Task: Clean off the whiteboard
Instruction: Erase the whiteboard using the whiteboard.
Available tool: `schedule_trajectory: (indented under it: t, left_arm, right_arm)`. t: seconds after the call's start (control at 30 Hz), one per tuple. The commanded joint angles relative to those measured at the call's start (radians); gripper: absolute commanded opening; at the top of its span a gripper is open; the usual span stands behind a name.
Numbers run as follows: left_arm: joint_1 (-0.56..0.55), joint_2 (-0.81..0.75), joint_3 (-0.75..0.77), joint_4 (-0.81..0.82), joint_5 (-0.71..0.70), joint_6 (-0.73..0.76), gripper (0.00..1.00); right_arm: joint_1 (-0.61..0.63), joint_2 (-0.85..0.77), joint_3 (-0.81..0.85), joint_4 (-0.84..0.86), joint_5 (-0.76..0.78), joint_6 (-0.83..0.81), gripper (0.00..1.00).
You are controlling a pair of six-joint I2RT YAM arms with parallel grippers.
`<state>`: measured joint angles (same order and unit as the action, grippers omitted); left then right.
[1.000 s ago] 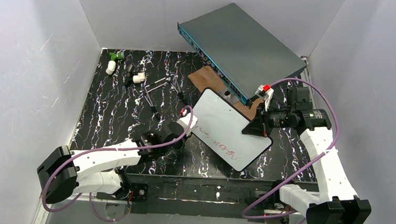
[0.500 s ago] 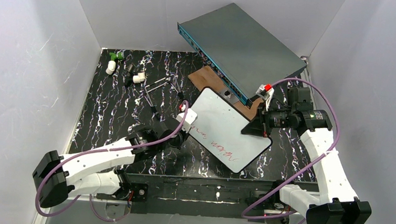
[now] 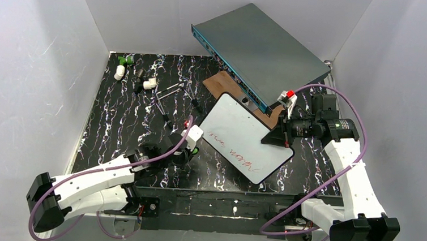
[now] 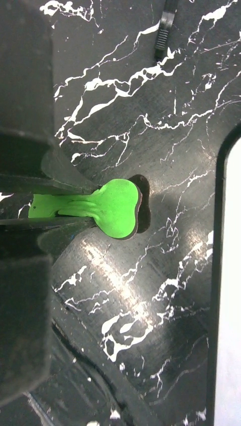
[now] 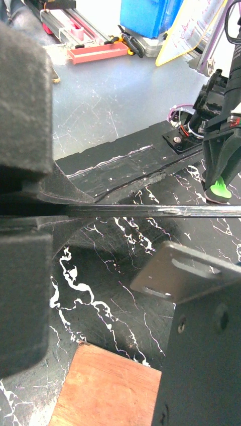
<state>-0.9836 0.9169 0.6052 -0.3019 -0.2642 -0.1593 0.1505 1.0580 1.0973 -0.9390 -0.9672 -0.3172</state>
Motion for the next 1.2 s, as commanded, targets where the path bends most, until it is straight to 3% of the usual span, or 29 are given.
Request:
schedule_trajectory:
  t: [0.0,0.13,0.33,0.57,0.77,1.17]
  left_arm:
    - [-0.001,-0.066,0.064,0.006,0.062,-0.001,0.00]
    - [-0.001,-0.062,0.100,0.087,0.050,0.009,0.00]
    - [-0.001,0.065,0.166,0.149,0.031,0.039,0.00]
    - [-0.001,0.195,0.206,0.112,-0.038,0.043,0.00]
    - [-0.001,0.182,0.146,0.136,-0.045,0.040,0.00]
    - [0.008,0.206,0.281,0.157,-0.017,0.102,0.00]
  right_arm:
    - [-0.005,-0.028,0.000,0.049,-0.064,0.006,0.01]
    - [-0.005,-0.024,-0.004,0.051,-0.069,0.003,0.01]
    - [-0.006,-0.021,-0.005,0.047,-0.082,-0.007,0.01]
    - [-0.008,-0.023,-0.003,0.037,-0.091,-0.018,0.01]
    - [-0.009,-0.020,-0.002,0.035,-0.100,-0.021,0.01]
    - [-0.011,-0.023,0.000,0.025,-0.106,-0.028,0.01]
